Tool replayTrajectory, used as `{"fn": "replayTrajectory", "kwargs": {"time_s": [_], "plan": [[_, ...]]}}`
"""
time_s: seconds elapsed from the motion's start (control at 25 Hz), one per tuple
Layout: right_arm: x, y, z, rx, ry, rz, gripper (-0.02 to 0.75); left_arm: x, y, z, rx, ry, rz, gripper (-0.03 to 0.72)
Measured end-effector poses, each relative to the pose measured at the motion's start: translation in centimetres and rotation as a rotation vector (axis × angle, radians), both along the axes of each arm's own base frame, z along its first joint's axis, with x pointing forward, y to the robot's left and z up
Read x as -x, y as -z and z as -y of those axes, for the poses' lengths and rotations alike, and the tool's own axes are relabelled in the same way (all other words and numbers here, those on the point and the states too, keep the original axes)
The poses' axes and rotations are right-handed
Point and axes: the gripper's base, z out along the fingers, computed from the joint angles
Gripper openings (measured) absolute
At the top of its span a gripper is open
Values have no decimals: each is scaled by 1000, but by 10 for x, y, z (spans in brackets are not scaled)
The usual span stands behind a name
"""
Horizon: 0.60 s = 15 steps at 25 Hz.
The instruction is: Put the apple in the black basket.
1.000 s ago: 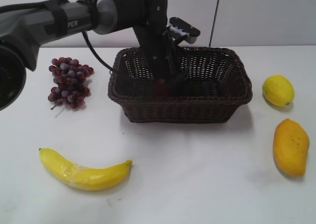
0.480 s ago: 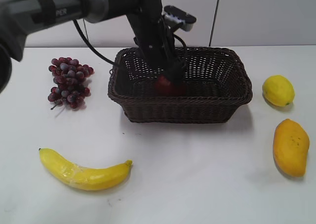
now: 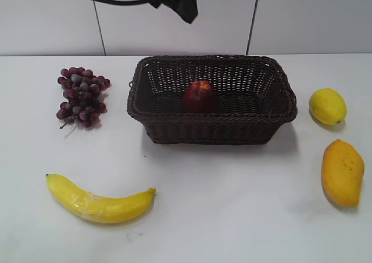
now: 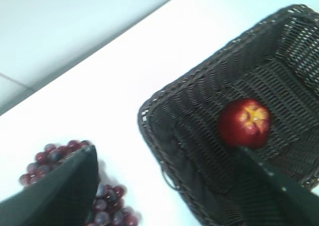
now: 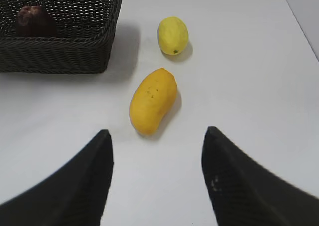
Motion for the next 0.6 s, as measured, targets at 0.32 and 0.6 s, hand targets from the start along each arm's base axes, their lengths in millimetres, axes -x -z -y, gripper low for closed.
{"fn": "replayTrajectory", "kwargs": {"time_s": [0.32,0.6], "plan": [[0,0,0,0,0,0,434,-1,-53,-85,-31,-229,57,623],[0,0,0,0,0,0,434,9,-73,-178,-61,-484,64,604]]}}
